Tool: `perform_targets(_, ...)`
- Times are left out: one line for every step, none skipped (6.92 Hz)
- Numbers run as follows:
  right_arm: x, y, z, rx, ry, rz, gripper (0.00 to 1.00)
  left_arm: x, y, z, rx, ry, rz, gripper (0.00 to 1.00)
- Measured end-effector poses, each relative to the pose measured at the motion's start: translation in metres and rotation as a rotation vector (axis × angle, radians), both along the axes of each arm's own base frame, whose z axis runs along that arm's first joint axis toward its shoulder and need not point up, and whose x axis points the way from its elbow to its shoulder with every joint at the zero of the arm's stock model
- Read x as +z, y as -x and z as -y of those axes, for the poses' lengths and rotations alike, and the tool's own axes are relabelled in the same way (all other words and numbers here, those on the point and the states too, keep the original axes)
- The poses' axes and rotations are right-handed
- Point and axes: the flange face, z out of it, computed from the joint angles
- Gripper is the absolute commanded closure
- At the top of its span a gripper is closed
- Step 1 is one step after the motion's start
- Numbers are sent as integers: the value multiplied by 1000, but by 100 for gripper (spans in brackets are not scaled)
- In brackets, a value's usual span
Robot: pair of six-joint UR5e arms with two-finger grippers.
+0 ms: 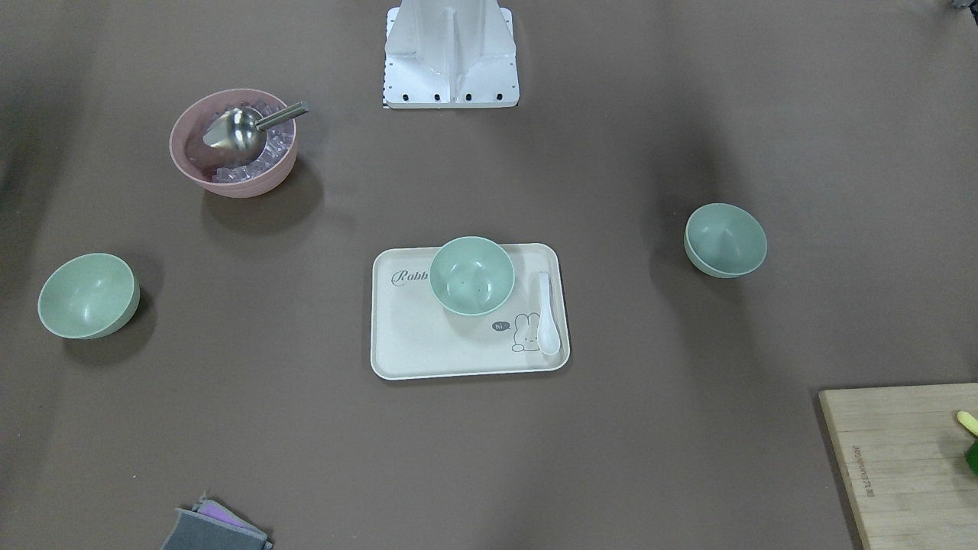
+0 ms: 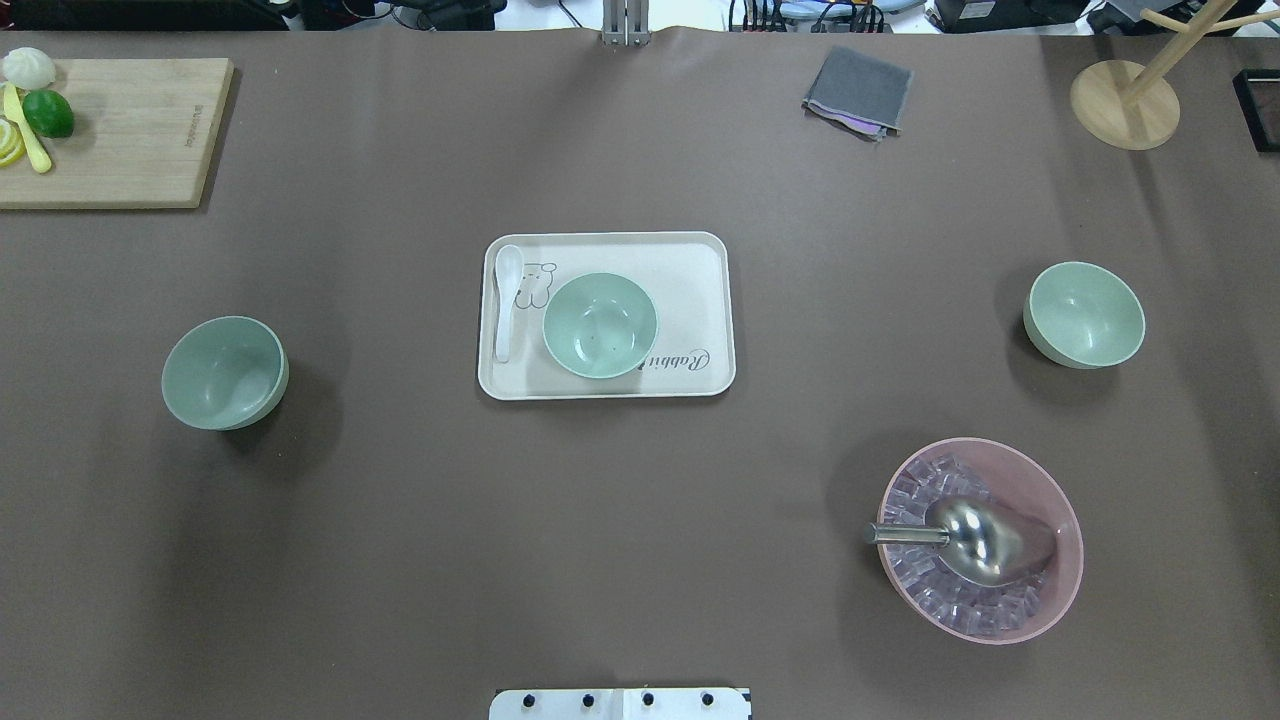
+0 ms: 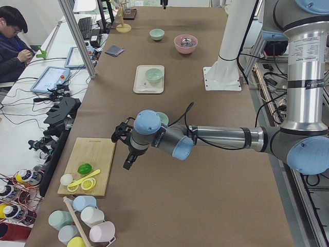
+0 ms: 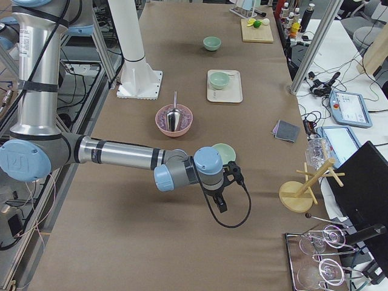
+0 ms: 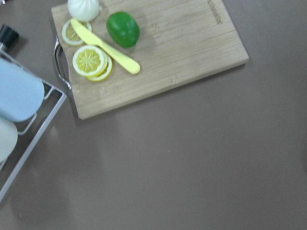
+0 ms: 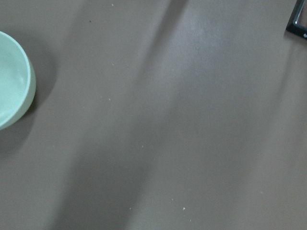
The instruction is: Stack green bowls together
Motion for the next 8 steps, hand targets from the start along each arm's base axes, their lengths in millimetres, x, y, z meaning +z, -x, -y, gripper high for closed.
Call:
perform_targets(-8, 1, 5, 6, -28, 7, 0, 6, -2, 8, 8, -22, -4, 0)
perform_targets(-13, 1, 9, 16, -34, 13, 0, 10, -8, 13, 22, -34, -17, 0)
perform_targets(-17, 3, 12, 35, -23, 21, 0, 4, -32, 20, 57, -42, -39, 0)
perform_targets(-25, 8, 15, 62, 0, 35, 0, -5, -76, 27, 97, -8, -72, 0)
perform_targets(-35, 18, 18, 93, 37, 51, 0, -17, -125, 31, 111, 67, -116, 1)
perform_targets(-42, 30, 21, 126, 78, 59, 0, -30, -170, 32, 105, 134, -141, 1)
perform_targets(-46, 42, 23, 162, 121, 54, 0, -39, -210, 30, 83, 181, -136, 1)
perform_targets(-47, 56, 25, 193, 155, 38, 0, -46, -247, 23, 51, 210, -117, 3)
